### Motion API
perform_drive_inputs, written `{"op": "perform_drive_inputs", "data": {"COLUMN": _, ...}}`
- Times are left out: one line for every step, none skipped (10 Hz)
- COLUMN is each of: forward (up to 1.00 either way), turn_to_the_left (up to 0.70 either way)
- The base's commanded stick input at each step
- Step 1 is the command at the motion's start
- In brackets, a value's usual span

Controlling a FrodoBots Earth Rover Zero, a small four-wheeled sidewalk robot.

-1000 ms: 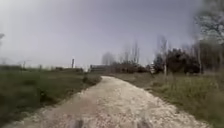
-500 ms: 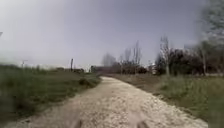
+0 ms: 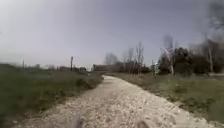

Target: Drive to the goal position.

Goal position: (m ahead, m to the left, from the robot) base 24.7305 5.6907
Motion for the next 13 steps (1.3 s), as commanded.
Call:
{"op": "perform_drive_inputs", "data": {"forward": 1.0, "turn_to_the_left": -0.14}}
{"op": "perform_drive_inputs", "data": {"forward": 1.0, "turn_to_the_left": 0.0}}
{"op": "perform_drive_inputs", "data": {"forward": 1.0, "turn_to_the_left": 0.0}}
{"op": "perform_drive_inputs", "data": {"forward": 1.0, "turn_to_the_left": 0.0}}
{"op": "perform_drive_inputs", "data": {"forward": 1.0, "turn_to_the_left": 0.0}}
{"op": "perform_drive_inputs", "data": {"forward": 1.0, "turn_to_the_left": 0.0}}
{"op": "perform_drive_inputs", "data": {"forward": 1.0, "turn_to_the_left": 0.0}}
{"op": "perform_drive_inputs", "data": {"forward": 1.0, "turn_to_the_left": 0.0}}
{"op": "perform_drive_inputs", "data": {"forward": 1.0, "turn_to_the_left": 0.0}}
{"op": "perform_drive_inputs", "data": {"forward": 1.0, "turn_to_the_left": 0.0}}
{"op": "perform_drive_inputs", "data": {"forward": 1.0, "turn_to_the_left": 0.0}}
{"op": "perform_drive_inputs", "data": {"forward": 1.0, "turn_to_the_left": 0.0}}
{"op": "perform_drive_inputs", "data": {"forward": 1.0, "turn_to_the_left": -0.01}}
